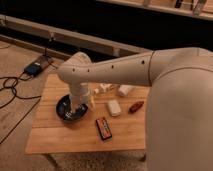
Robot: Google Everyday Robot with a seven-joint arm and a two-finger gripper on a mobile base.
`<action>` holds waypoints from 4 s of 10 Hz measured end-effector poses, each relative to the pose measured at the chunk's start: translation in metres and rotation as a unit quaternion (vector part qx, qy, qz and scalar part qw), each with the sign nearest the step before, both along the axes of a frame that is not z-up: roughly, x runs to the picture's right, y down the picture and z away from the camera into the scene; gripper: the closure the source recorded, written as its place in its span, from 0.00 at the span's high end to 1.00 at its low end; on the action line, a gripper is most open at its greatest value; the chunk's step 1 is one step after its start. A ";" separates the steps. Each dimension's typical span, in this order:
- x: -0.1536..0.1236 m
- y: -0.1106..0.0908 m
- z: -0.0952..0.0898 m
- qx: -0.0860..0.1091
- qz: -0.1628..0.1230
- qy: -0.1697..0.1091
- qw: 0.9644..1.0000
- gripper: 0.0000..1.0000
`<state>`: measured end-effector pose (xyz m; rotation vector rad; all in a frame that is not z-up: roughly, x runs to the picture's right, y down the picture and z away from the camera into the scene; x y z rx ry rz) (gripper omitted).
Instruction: Move the arm in a circular motion
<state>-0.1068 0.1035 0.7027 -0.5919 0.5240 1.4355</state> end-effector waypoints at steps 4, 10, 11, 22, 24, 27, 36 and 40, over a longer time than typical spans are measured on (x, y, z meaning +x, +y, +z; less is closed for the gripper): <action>0.000 0.000 0.000 0.000 0.000 0.000 1.000 0.65; 0.000 0.000 0.000 0.000 0.000 0.000 1.000 0.65; 0.000 0.000 0.000 0.000 0.000 0.000 1.000 0.65; 0.007 0.001 0.001 -0.002 0.009 0.005 1.000 0.65; 0.024 -0.001 0.004 0.003 0.028 0.017 0.999 0.65; 0.069 -0.012 0.012 0.015 0.066 0.043 0.997 0.65; 0.214 -0.089 0.084 0.011 0.102 0.136 0.985 0.65; 0.204 -0.138 0.121 0.029 0.088 0.121 0.988 0.65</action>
